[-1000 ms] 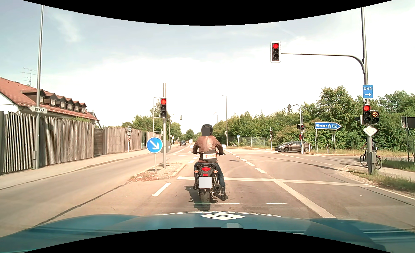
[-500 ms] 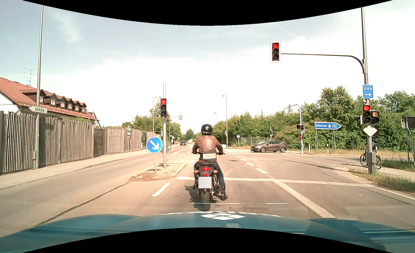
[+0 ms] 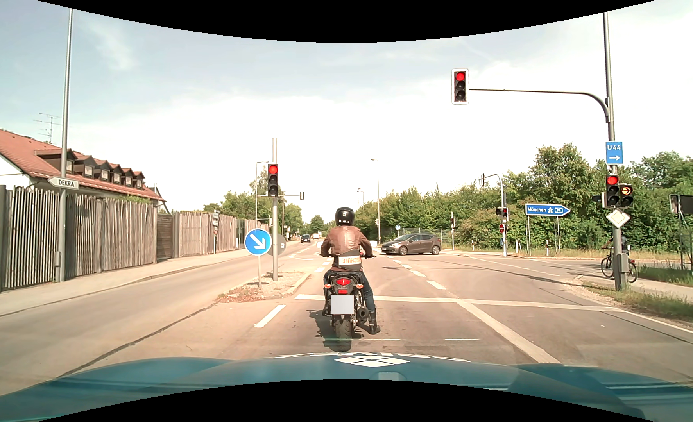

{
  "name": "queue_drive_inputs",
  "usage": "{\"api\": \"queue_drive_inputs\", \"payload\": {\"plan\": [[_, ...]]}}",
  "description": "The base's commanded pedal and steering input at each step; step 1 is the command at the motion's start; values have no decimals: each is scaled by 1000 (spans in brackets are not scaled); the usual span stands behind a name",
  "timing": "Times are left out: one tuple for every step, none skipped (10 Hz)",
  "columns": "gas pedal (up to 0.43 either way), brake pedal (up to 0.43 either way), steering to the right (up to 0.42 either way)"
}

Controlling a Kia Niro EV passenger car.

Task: Follow the waypoints while adhering to traffic rules and regulations

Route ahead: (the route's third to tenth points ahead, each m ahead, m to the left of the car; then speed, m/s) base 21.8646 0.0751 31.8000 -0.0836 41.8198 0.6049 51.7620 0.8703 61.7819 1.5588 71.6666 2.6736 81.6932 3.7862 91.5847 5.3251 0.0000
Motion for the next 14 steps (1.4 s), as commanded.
{"api": "queue_drive_inputs", "payload": {"plan": [[0,323,-9],[0,323,-9],[0,323,-9],[0,323,-9],[0,323,-9],[0,323,-9],[0,323,-9],[0,323,-9],[0,323,-9],[0,323,-9],[0,323,-9],[0,323,-9],[0,323,-9],[0,323,-9]]}}
